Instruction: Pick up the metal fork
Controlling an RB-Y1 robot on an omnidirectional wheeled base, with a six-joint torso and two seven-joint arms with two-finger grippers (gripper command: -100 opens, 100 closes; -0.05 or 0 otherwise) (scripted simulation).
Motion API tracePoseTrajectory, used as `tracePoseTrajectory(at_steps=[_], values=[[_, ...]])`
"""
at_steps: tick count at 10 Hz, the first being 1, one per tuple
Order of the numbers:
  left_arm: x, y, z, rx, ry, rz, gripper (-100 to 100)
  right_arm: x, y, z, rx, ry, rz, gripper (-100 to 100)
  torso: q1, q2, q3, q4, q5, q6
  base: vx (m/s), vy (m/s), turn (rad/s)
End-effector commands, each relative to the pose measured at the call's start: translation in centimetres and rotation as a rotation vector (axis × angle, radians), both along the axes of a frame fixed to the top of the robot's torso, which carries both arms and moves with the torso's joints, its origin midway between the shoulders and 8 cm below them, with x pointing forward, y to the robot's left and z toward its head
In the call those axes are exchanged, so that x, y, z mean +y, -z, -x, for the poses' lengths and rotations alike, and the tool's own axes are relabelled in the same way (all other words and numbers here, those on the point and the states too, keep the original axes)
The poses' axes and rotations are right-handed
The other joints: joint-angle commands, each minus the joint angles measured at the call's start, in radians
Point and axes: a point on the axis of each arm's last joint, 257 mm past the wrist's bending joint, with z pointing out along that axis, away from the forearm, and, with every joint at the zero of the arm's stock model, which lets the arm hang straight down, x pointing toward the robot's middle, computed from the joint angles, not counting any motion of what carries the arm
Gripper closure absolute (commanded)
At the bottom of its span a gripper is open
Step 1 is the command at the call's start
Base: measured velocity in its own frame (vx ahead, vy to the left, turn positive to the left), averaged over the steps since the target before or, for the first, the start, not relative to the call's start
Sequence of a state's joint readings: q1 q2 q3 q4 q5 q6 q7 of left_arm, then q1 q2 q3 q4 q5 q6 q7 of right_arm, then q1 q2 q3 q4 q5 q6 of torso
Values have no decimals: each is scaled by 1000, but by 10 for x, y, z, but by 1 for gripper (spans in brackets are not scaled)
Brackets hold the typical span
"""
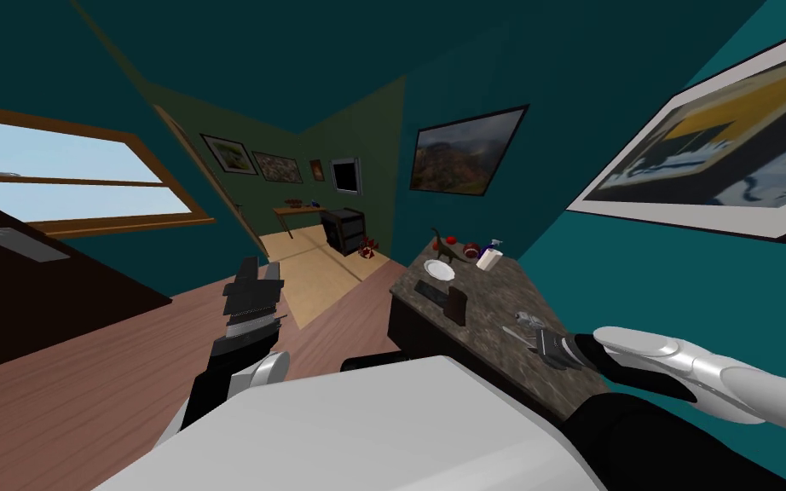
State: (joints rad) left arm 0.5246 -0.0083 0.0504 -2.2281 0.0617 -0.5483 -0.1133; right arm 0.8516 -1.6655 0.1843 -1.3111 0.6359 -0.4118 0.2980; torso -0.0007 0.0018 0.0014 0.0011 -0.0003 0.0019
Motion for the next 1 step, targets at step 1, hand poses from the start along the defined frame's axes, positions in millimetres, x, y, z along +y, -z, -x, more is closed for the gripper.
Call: tracePoseTrajectory(at_steps=[1], values=[[0, 0, 0, 0, 0, 0, 0, 0, 0, 0, 0, 0, 0, 0, 0, 0, 0, 0, 0, 0, 0, 0, 0]])
